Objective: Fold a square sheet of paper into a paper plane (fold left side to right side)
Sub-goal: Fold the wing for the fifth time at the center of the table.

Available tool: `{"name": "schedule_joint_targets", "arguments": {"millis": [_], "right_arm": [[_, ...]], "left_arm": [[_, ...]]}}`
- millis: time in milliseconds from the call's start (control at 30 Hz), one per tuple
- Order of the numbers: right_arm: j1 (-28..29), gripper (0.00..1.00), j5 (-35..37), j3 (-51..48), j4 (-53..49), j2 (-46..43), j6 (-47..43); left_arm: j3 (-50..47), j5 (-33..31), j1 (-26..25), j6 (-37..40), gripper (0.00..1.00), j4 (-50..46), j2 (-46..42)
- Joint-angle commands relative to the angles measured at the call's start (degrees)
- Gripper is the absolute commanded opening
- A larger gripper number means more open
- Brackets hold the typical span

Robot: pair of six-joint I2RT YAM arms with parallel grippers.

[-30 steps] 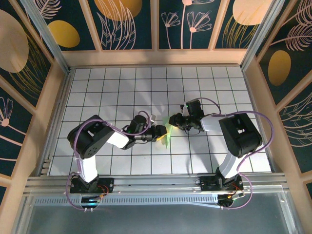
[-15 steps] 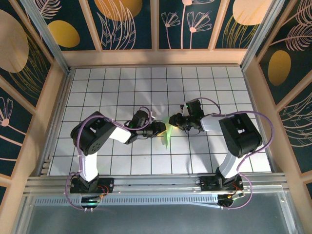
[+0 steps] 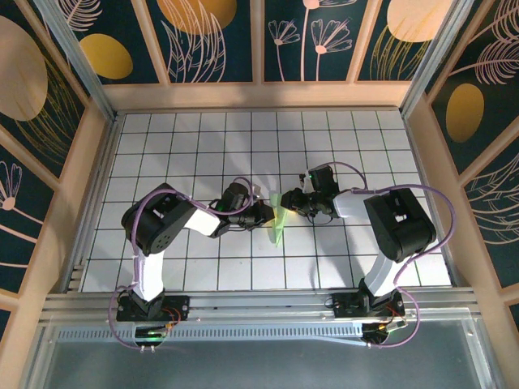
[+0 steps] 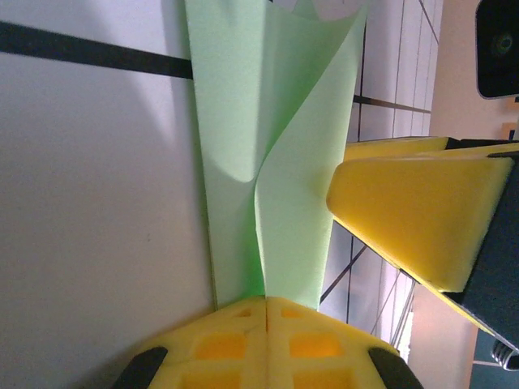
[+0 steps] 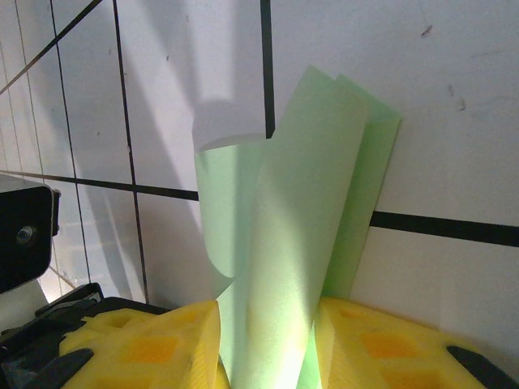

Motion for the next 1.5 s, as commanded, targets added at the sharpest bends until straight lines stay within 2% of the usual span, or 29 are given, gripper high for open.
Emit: {"name": "schedule_joint_targets", "arguments": {"millis": [0, 667, 1467], "right_arm": [[1.1, 0.37, 2.1, 0.9, -2.1, 2.0, -1.3], [1.1, 0.36, 1.7, 1.4, -1.9, 2.5, -1.2], [1.2, 0.35, 1.8, 1.0, -0.5, -1.4, -0.1]], "left_arm": [[-0.5, -2.3, 0.3, 1.3, 0.01, -2.4, 1.2], [-2.5, -5.5, 0.3, 3.4, 0.00, -6.6, -1.5], [-0.1, -8.3, 0.3, 6.2, 0.00, -12.9, 1.5]]}}
